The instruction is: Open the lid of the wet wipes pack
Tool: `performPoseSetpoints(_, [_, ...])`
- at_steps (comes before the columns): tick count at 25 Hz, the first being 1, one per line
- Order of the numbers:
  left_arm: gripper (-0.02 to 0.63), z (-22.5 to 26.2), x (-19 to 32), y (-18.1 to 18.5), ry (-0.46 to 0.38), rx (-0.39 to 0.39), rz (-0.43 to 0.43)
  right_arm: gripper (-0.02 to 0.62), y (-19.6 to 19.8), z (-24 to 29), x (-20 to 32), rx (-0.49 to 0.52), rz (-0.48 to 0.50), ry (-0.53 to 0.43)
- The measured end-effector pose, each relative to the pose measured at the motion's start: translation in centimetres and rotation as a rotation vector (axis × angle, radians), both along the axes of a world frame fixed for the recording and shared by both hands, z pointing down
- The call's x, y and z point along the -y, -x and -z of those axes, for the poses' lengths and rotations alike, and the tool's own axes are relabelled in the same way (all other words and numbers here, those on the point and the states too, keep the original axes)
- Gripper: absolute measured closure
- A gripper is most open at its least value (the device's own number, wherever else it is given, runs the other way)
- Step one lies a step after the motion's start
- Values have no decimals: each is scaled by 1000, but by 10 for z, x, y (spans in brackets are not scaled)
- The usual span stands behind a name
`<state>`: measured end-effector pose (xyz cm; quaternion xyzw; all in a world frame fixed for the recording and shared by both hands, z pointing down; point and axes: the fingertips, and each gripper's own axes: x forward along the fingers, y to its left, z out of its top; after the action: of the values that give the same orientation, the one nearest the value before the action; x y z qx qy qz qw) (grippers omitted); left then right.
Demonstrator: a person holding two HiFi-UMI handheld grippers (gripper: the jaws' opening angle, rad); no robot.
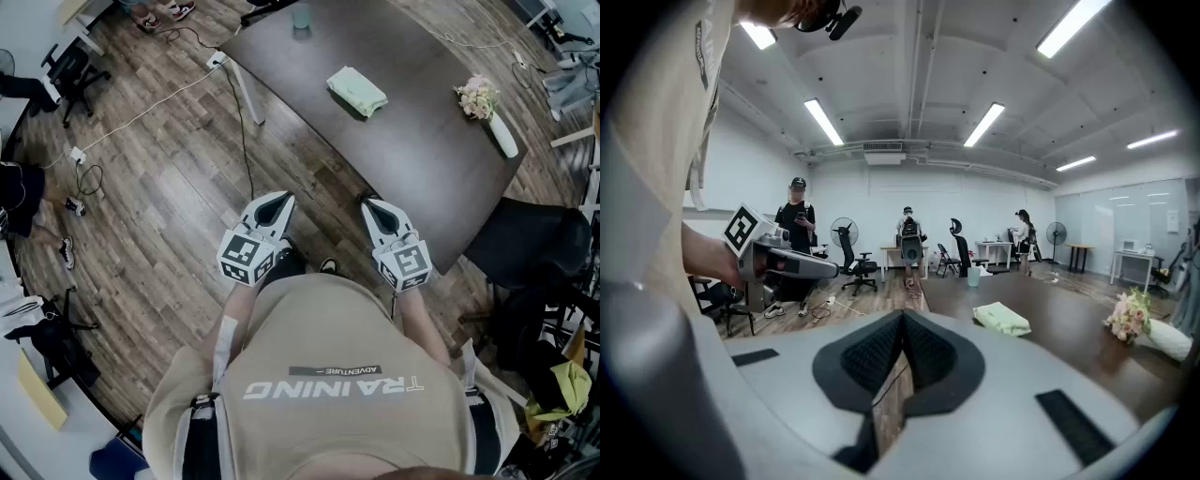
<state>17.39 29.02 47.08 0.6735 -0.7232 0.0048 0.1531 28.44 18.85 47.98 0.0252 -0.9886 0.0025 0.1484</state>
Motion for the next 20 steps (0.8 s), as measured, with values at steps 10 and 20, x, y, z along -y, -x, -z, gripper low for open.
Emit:
performPoseSetpoints(10, [597,1,-10,46,-2,15,-57,581,57,-8,-17,11,-23,7])
performPoseSetpoints(20, [597,-6,-12,76,-29,-28,-103,581,84,-5,-17,-1,-92,7])
